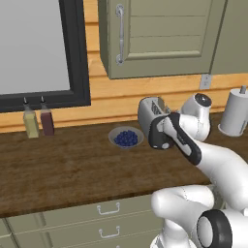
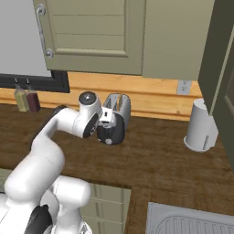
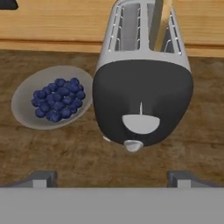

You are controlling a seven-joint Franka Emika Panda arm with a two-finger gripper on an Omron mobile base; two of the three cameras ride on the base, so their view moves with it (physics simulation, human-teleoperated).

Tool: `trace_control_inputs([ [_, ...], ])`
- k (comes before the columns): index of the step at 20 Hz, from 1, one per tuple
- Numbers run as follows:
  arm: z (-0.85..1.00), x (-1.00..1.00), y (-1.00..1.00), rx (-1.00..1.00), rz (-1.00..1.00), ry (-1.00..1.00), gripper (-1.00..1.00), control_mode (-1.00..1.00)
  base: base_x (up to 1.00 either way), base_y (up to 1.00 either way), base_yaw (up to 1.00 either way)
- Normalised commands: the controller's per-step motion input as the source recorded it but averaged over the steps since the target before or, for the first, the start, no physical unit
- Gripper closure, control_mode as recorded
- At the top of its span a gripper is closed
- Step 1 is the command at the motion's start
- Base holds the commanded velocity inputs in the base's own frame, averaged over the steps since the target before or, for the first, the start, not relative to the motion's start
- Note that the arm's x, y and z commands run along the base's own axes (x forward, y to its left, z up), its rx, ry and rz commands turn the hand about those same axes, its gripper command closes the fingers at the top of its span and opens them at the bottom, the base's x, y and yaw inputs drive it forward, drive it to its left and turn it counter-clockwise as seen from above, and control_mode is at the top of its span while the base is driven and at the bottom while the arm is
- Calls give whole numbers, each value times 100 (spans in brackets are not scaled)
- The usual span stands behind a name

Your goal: Start the toaster. Once the lever pops up, take the bread to the plate on the dining counter.

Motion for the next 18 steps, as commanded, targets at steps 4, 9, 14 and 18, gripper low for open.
trace_control_inputs([
  [4,-24,29,0,0,0,3,-100,-100,0,0,0],
  [9,-29,20,0,0,0,0,-100,-100,0,0,0],
  [14,-29,16,0,0,0,0,-100,-100,0,0,0],
  [18,-12,24,0,0,0,0,-100,-100,0,0,0],
])
